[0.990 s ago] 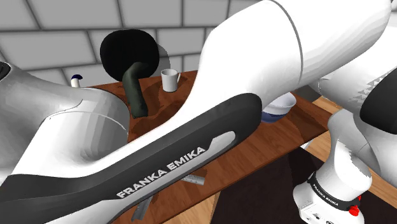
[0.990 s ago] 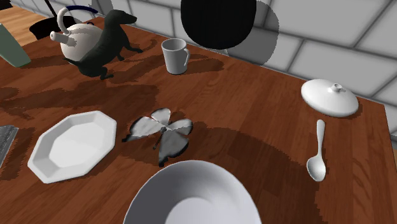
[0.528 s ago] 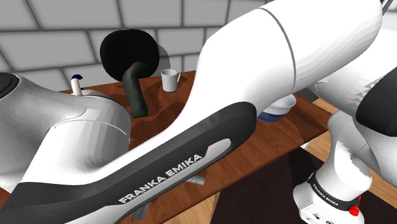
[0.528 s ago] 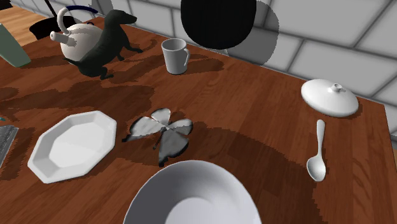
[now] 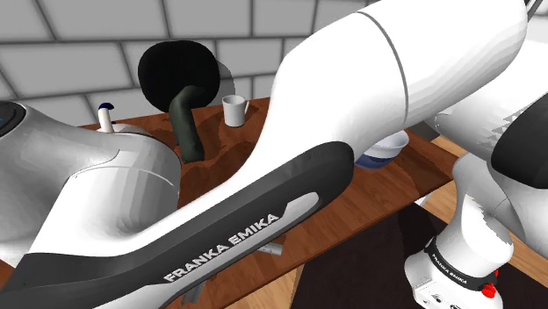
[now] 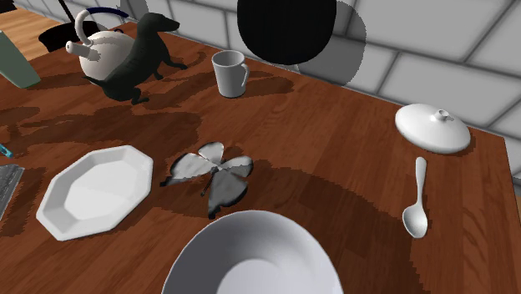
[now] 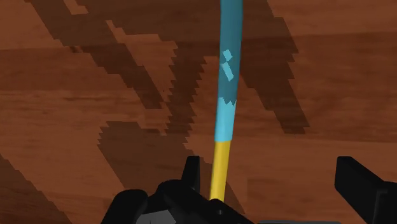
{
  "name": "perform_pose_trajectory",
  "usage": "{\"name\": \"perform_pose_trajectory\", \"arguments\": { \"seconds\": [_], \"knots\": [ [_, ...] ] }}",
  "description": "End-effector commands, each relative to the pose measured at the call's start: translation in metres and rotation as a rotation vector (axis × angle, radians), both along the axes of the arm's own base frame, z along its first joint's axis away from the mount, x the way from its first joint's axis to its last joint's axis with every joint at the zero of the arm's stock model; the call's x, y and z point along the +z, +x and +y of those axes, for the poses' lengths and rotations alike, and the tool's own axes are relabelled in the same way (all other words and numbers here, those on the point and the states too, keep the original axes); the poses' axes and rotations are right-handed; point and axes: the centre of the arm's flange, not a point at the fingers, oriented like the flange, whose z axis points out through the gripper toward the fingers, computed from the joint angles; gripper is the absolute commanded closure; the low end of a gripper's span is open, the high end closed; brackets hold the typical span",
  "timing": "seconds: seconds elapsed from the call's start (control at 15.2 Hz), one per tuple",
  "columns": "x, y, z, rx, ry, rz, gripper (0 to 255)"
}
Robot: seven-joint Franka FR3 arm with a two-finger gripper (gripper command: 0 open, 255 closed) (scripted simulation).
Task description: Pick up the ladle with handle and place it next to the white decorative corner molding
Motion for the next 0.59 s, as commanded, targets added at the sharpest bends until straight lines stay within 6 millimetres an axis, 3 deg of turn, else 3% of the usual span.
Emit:
{"name": "perform_pose_trajectory", "arguments": {
  "seconds": [0.0, 0.26, 0.53],
  "knots": [
    [0.0, 0.0, 0.0, 0.0, 0.0, 0.0, 0],
    [0.049, -0.008, -0.003, 0.0, 0.0, 0.0, 0],
    [0.049, -0.008, -0.003, 0.0, 0.0, 0.0, 0]
  ]
}}
